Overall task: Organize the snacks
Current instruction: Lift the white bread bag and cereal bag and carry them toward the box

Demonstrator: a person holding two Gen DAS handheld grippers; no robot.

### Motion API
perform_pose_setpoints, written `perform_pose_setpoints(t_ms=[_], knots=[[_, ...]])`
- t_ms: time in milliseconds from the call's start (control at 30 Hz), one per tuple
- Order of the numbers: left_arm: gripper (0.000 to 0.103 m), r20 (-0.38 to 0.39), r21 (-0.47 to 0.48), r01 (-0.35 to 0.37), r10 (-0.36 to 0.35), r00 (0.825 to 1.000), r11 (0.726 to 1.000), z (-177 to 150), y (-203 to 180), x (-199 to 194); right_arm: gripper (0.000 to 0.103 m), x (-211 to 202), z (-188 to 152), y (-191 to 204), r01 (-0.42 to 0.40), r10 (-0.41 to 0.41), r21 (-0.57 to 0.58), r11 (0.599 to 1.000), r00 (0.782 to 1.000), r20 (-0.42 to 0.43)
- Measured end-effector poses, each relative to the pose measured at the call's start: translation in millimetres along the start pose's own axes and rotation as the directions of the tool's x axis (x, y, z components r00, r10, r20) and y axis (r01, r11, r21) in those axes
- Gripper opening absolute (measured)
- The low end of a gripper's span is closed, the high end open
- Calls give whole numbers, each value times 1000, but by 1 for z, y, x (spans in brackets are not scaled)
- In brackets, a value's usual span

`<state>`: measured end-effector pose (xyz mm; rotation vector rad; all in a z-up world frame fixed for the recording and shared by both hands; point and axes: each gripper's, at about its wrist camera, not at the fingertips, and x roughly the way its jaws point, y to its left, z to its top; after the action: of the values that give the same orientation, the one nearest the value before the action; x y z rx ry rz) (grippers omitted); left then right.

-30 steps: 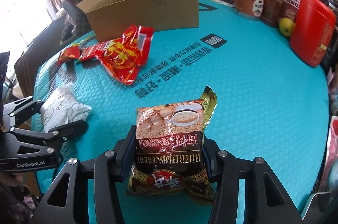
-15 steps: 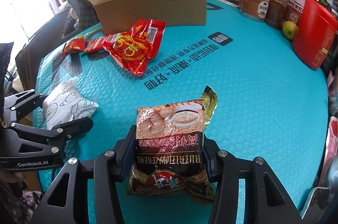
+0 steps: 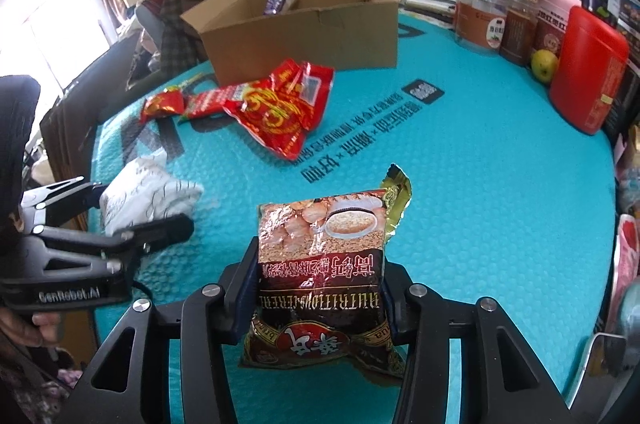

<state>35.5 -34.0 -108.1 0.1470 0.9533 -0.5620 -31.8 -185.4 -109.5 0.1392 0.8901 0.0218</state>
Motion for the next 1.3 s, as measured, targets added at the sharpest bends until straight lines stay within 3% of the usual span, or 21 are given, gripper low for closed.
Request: perform_pose_setpoints(t_ms=[300,667,1300], knots=[[75,107,25,13,-16,994,1000,16,-1,-35,48,-26,17,16,0,0,-5,1000,997,81],[75,226,42,30,-39,973,999,40,4,-65,48,-46,51,36,3,6,-57,998,986,165],[75,327,35,18,-28,945,999,112,32,-68,48,-42,126,44,-21,54,-131,991,965,258]])
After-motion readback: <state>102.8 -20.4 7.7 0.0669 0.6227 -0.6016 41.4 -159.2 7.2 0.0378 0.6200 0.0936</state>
